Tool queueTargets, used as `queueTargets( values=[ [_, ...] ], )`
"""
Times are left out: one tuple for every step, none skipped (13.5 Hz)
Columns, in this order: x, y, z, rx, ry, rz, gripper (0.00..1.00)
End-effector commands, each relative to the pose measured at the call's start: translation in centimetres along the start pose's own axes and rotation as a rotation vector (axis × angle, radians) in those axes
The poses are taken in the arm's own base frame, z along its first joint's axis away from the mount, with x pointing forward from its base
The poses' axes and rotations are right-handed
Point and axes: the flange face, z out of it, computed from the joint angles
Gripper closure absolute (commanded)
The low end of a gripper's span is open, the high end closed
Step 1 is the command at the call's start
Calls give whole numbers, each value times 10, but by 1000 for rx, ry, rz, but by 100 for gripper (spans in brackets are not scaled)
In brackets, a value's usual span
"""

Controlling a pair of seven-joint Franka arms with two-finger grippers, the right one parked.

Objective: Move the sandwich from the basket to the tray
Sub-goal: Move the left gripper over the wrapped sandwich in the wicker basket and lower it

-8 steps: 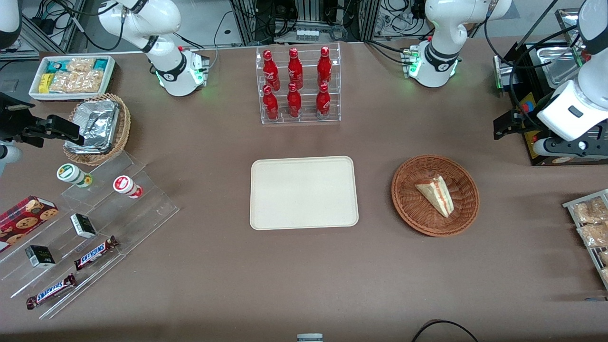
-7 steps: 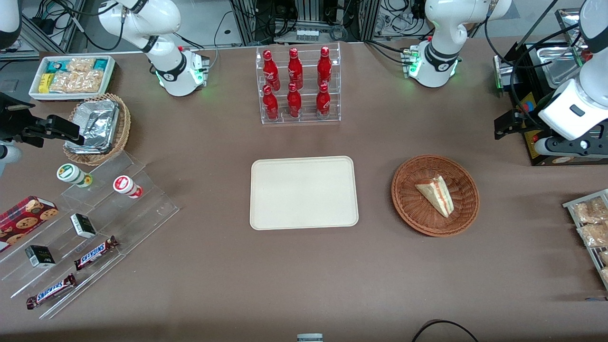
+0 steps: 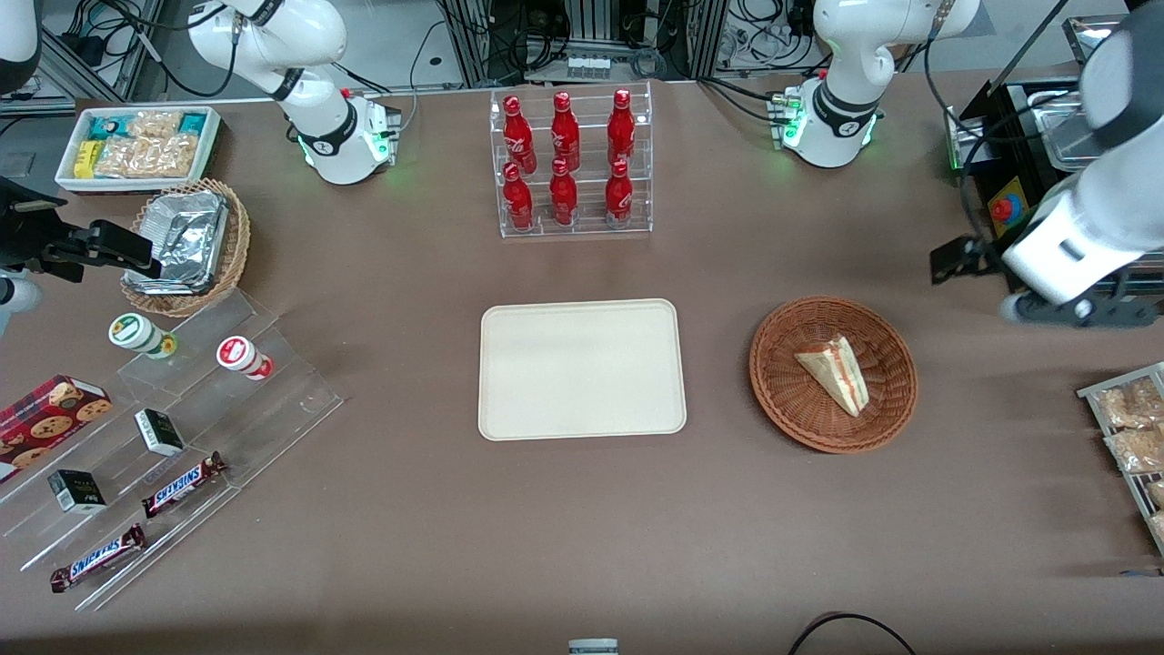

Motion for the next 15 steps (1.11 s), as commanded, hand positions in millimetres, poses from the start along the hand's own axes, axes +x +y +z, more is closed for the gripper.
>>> queueTargets(
  values=[
    [1,5,50,9,20,-4,0],
    [1,6,67,9,21,-3,0],
    [0,6,86,11,15,-3,0],
    [-4,9,102,13,22,4,0],
    [-9,9,122,13,48,5,0],
    [-14,10,137,12,79,3,0],
    [-18,10,154,12,108,-7,0],
    [-19,10,161,9,129,-40,0],
    [-19,10,165,6,133,-78,0],
    [-20,10,167,6,132,-105,0],
    [-22,10,172,2,132,-143,0],
    [-23,10,176,-4,147,-201,0],
    [-24,10,180,-12,153,-292,0],
    [-23,14,186,-17,153,-373,0],
    [-25,25,191,-22,151,-424,0]
  ],
)
